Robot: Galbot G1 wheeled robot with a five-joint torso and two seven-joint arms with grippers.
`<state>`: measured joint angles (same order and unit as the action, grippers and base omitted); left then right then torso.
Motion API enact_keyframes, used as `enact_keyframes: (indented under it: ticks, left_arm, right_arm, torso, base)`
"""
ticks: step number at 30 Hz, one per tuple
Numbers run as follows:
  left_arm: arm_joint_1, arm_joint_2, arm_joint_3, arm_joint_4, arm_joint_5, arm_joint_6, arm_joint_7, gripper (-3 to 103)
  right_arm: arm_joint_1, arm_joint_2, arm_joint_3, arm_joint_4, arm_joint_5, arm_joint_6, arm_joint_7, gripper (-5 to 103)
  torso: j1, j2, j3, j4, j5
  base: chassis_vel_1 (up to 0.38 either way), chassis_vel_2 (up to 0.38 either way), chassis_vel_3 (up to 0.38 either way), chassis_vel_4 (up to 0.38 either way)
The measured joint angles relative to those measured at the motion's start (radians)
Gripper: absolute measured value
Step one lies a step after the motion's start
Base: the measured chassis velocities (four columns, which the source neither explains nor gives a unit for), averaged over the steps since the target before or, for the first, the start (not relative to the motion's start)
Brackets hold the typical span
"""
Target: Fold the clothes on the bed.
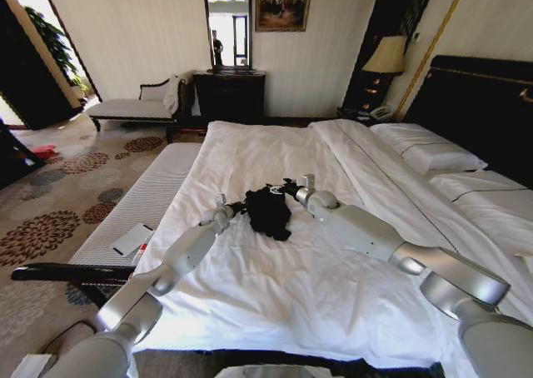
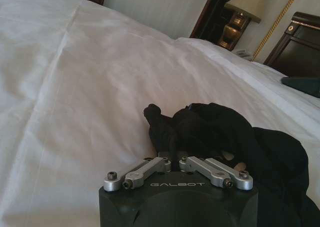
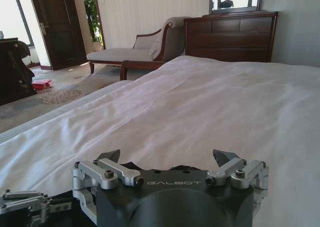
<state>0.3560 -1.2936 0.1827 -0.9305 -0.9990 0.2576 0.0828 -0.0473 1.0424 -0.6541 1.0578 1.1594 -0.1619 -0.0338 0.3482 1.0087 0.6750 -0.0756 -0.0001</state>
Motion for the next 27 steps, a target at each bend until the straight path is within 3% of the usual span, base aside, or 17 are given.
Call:
enact_keyframes:
  ticks: [4,7,12,20,27]
  left_arm:
    - [0.017,0.022,-0.001,-0.028,-0.003,0.0,-0.001,2]
    - [0.03,0.049,-0.001,-0.055,-0.012,0.0,-0.002,2]
    - [0.036,0.063,-0.003,-0.068,-0.019,0.0,-0.002,2]
    - [0.043,0.056,-0.007,-0.076,-0.02,0.0,-0.002,2]
    - [0.052,0.051,-0.001,-0.091,-0.019,-0.001,-0.005,2]
  right_arm:
    - [0.051,0.075,-0.04,-0.103,0.019,-0.022,-0.032,100]
    - [0.098,0.182,-0.084,-0.212,0.02,-0.035,-0.06,100]
    - [0.111,0.244,-0.115,-0.311,-0.024,-0.037,-0.074,100]
    - [0.121,0.277,-0.095,-0.452,-0.112,-0.024,-0.078,100]
    - [0.124,0.275,-0.094,-0.493,-0.125,-0.044,-0.085,100]
  torso:
    - [0.0,0.0,0.0,0.0,-0.0002]
    - [0.0,0.0,0.0,0.0013,-0.0001]
    - [0.0,0.0,0.0,0.0008,-0.0001]
    - [0.0,0.0,0.0,0.0001,0.0001]
    - [0.0,0.0,0.0,0.0003,0.0002]
  base:
    - [0.0,0.0,0.0,0.0]
    - [0.0,0.0,0.0,0.0]
    - [0.0,0.0,0.0,0.0]
    - [0.0,0.0,0.0,0.0]
    - [0.0,0.0,0.0,0.0]
